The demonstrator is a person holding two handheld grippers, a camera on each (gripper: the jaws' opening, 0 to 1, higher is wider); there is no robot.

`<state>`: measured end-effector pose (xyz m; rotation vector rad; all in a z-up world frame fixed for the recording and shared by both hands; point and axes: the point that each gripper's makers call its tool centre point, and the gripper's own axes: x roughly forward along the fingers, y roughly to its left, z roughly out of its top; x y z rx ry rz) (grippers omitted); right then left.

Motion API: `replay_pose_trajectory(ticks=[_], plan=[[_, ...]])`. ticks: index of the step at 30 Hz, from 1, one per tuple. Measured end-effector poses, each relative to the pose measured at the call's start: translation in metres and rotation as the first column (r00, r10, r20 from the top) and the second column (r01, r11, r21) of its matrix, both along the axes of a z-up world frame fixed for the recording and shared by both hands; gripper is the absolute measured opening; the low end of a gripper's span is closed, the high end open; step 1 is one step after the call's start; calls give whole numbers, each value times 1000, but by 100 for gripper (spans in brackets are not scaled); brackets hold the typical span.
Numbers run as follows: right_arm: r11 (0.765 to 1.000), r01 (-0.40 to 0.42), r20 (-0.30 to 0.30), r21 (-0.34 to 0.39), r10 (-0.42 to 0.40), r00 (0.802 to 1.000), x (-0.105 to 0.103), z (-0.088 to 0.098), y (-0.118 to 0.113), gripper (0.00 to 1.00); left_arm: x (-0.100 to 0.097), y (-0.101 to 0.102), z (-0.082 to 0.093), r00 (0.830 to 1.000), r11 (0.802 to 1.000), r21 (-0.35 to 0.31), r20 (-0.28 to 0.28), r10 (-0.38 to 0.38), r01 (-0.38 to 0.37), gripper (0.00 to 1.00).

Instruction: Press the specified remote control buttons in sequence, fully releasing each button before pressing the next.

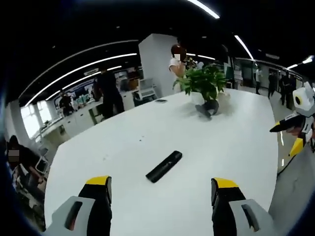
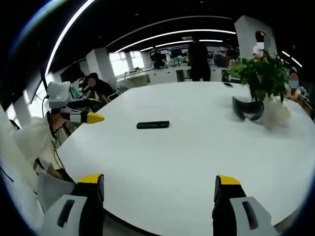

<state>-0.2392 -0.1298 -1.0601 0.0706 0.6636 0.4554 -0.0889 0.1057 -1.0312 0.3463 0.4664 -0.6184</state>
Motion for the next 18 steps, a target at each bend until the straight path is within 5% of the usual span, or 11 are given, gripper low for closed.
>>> replay_pose_trajectory(ticks=[10,18], plan=[[1000,8,-14,-31,-8,1000,9,3,-4,87,33,-21,-21,992,992,45,-49,-114,116,75],[998,44,-14,-51,-45,999,11,3,-7,88,60,-36,-44,967,967,99,-122,-223,236,64]])
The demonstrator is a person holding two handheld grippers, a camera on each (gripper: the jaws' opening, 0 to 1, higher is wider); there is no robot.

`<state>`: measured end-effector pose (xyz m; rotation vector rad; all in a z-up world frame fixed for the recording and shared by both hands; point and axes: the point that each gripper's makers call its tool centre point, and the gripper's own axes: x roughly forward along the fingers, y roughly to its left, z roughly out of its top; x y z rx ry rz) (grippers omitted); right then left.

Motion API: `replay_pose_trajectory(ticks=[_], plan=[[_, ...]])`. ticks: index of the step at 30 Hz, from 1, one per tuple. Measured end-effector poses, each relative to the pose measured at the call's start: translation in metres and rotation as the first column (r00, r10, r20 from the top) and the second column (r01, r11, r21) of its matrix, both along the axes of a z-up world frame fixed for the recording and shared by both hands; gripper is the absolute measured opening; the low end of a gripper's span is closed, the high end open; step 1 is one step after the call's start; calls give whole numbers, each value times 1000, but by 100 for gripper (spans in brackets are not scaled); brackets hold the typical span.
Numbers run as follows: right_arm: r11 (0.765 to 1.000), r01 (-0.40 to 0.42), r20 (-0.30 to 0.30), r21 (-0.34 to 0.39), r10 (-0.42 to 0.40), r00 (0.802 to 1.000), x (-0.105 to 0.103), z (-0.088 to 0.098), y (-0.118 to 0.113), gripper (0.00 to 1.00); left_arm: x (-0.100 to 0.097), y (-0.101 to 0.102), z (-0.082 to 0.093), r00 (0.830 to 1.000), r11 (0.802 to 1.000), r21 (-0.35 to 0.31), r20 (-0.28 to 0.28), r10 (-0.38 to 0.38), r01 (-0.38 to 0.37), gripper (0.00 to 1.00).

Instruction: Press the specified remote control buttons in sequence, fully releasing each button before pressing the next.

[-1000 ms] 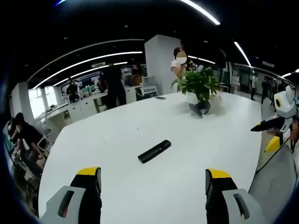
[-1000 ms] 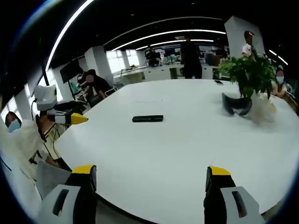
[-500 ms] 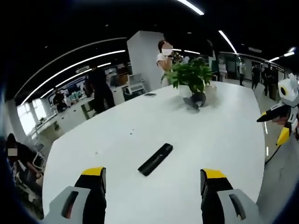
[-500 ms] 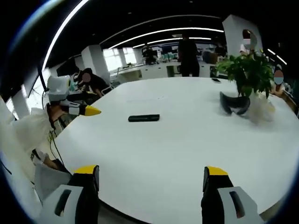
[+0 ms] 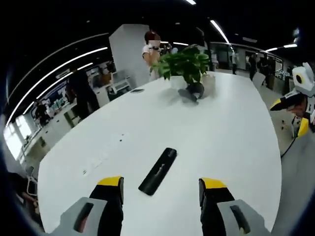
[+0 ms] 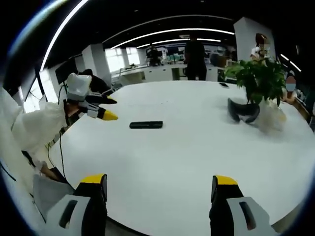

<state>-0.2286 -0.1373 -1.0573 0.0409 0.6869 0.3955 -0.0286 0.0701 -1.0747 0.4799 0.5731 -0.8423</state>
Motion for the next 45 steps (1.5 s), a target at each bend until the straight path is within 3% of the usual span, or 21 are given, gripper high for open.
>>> replay_pose_trajectory(ticks=[5,12,16,22,31,37,41,45], plan=[[1000,15,-14,-25,-15,1000,0,-3,-5,89,15,-5,-11,998,997,55,-13,-58,58,61],[999,33,-26,-37,-34,999,4,-5,-11,90,25,-7,-43,985,984,114,-121,-122,136,53],[998,49,-32,-37,-51,998,5,-6,-15,90,35,-8,-58,975,969,161,-149,-164,187,47],[997,57,-50,-44,-60,997,8,-11,-19,90,45,-6,-80,958,935,248,-202,-205,253,45],[996,81,-54,-45,-83,995,14,-15,-28,90,52,6,-107,939,889,354,-286,-193,291,43],[996,79,-63,-49,-82,995,15,-19,-29,89,52,8,-120,925,864,388,-323,-199,321,42],[996,74,-65,-51,-77,995,17,-20,-28,89,54,7,-119,918,864,380,-342,-201,331,41],[996,62,-67,-57,-66,996,17,-21,-27,89,53,6,-121,892,860,358,-401,-210,363,39]])
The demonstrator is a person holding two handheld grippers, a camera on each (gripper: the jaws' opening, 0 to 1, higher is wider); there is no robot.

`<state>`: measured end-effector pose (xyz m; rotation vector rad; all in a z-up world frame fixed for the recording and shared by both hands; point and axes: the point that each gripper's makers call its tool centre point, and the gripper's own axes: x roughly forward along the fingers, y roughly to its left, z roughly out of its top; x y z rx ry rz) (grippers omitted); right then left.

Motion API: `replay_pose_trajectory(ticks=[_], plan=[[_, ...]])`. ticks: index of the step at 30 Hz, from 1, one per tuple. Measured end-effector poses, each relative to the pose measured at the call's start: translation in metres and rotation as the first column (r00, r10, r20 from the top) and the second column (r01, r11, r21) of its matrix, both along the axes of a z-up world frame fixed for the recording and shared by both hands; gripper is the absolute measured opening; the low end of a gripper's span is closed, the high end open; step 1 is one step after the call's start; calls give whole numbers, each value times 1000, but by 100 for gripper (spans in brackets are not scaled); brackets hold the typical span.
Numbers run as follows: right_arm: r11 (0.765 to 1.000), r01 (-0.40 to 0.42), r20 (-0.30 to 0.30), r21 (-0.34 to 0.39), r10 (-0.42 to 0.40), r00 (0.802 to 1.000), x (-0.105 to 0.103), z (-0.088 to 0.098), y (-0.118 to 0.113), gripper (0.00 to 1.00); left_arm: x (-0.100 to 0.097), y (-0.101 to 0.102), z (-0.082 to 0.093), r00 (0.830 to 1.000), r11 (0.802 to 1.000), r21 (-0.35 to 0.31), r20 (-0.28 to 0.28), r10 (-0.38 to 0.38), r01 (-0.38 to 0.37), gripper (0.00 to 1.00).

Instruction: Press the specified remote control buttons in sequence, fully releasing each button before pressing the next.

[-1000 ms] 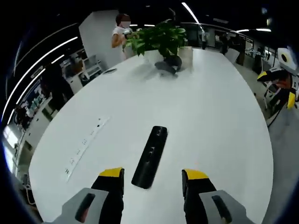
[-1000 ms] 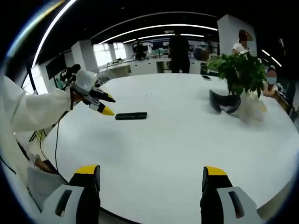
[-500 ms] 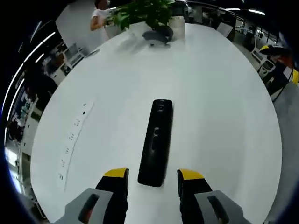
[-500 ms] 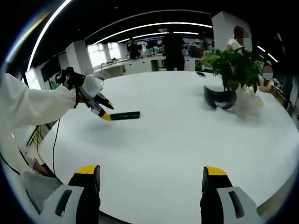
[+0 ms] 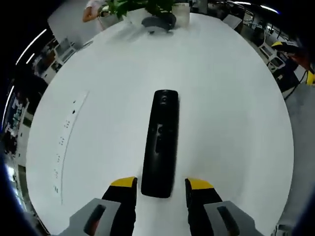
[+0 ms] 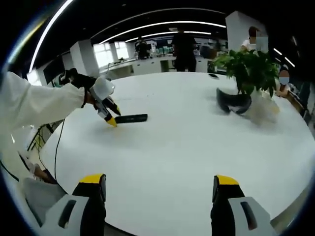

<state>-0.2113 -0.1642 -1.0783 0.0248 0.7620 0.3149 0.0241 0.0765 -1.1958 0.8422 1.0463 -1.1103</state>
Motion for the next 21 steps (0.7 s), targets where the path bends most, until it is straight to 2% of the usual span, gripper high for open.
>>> replay_pose_trajectory(ticks=[2,3,8,12,14,21], plan=[[1000,-4,1,-2,4,1000,0,0,0,89,-4,0,-2,998,1000,-2,-66,22,-22,38],[1000,-3,3,-2,3,1000,1,1,0,89,-1,1,-2,999,1000,5,-38,2,-2,38],[1000,0,11,7,0,1000,0,3,0,89,-4,-1,-2,999,1000,21,-36,-13,14,35],[1000,5,23,11,-5,1000,-1,5,-1,88,-13,-5,-2,997,997,37,-29,-67,68,25],[1000,8,26,17,-8,1000,-2,6,-1,88,-13,-4,-2,998,998,41,-27,-48,49,24],[1000,15,46,19,-16,999,-7,12,-5,88,-16,-4,-1,999,998,17,-13,-52,53,23]])
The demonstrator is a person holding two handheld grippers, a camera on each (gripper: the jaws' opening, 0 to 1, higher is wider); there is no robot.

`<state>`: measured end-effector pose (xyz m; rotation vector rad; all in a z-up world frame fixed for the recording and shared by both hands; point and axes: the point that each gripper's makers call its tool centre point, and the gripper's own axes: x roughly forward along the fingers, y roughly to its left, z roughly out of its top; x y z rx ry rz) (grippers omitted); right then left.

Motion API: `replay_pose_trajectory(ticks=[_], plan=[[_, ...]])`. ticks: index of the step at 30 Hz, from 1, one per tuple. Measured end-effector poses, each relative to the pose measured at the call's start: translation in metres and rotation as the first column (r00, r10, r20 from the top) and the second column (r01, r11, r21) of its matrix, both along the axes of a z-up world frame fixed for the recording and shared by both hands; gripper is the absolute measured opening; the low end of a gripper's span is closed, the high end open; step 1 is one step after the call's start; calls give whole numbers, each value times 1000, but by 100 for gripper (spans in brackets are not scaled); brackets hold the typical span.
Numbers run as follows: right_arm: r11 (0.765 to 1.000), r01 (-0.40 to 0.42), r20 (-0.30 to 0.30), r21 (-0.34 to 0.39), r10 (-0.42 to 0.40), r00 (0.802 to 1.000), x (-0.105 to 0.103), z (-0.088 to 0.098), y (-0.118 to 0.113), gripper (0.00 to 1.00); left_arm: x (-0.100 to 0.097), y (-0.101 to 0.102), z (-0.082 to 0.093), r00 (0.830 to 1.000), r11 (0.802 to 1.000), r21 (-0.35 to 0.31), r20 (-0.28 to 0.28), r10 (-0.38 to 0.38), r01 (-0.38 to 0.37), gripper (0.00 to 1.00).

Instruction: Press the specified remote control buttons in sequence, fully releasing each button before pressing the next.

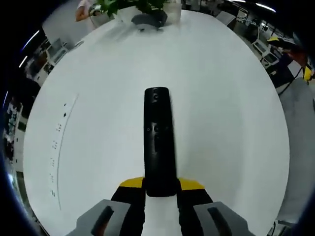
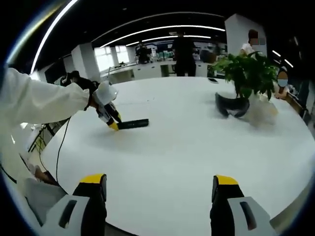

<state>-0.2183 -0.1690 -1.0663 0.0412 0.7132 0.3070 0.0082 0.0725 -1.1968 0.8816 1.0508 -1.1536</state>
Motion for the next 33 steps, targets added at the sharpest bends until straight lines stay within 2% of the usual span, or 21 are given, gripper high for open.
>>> replay_pose_trajectory(ticks=[8,14,21,27,31,33], plan=[[999,11,32,35,-12,999,0,10,0,83,-20,-2,0,1000,999,49,-14,-21,21,23],[999,-17,43,40,16,999,-1,12,8,79,-38,-3,1,1000,999,38,-13,-14,15,23],[998,-35,76,49,31,997,-4,22,12,68,-59,-4,1,1000,999,40,-20,-13,13,23],[995,-64,79,76,58,995,-12,25,16,50,-75,-5,1,1000,999,47,-18,-8,9,23],[990,-100,84,95,92,992,-19,29,22,33,-85,-5,1,1000,999,36,-22,5,-4,23],[990,-109,88,93,101,991,-22,31,25,29,-91,-5,1,1000,999,31,-25,6,-6,23]])
